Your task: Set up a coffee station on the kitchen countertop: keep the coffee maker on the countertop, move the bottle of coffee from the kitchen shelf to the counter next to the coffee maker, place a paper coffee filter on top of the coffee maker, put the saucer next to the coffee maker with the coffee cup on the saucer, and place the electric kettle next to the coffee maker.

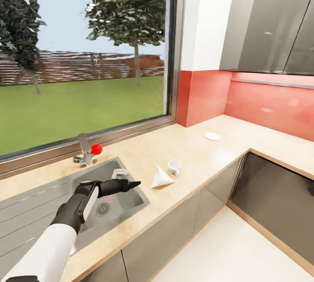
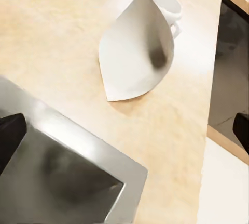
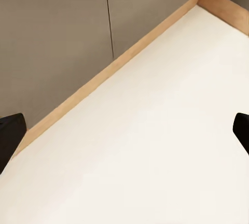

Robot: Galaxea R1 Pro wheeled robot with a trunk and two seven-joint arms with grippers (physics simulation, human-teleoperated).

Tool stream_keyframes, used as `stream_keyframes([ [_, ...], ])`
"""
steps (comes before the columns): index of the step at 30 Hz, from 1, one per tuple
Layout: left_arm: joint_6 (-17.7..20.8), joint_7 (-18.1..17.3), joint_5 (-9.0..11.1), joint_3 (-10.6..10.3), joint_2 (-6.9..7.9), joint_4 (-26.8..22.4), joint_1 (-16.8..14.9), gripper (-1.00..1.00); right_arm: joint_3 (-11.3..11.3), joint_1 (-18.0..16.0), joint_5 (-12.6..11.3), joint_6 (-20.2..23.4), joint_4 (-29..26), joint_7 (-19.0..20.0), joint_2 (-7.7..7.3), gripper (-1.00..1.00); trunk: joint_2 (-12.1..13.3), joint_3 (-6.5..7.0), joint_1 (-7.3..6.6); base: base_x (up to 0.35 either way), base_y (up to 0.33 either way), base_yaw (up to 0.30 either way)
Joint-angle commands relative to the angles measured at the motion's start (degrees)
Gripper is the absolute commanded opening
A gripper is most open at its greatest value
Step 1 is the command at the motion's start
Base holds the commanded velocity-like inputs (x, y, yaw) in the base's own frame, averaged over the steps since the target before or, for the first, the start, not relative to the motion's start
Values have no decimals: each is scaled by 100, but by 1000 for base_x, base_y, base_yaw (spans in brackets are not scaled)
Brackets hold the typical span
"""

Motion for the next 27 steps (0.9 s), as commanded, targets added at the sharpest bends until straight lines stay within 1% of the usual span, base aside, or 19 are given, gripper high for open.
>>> stream_keyframes([
  [1, 45, -16, 21, 9, -2, -2, -5, 100, -47, -6, 45, -18, 2, 36, 7, 100, -12, -13, 6, 240, 224, 0],
  [3, 43, -10, 23, 9, -5, -2, -5, 100, -50, -6, 45, -18, 27, 35, 4, 100, -12, -13, 6, 240, 221, 0],
  [4, 10, 23, -11, -17, -16, 31, 28, 100, -71, -6, 19, -35, 60, 28, -30, 100, -12, -13, 6, 0, 0, 0],
  [7, -87, 42, -114, 2, -2, 128, 126, 100, -76, -6, 40, -30, 126, 22, -127, 100, -12, -13, 6, 0, 0, 0],
  [8, -120, 54, -120, 17, 2, 160, 159, 100, -76, -6, 45, -28, 104, 21, -149, 100, -12, -13, 6, 0, 0, 0],
  [12, -179, 141, -37, 16, 2, 261, 289, 100, -72, -6, 41, -27, 88, 33, -279, 100, -12, -13, 6, 0, 0, 0],
  [16, -299, 193, -34, -13, -5, 261, 416, 100, -78, -6, 34, -26, 79, 21, -409, 100, -12, -13, 6, 0, 0, -23],
  [22, -493, 195, -145, -25, -16, 261, 417, 100, -88, -6, 28, -18, 84, 7, -457, 100, -12, -13, 6, 0, 0, -244],
  [27, -654, 182, -173, -26, -16, 259, 417, 100, -88, -6, 29, -18, 94, 1, -466, 100, -12, -13, 6, 0, 0, -279],
])
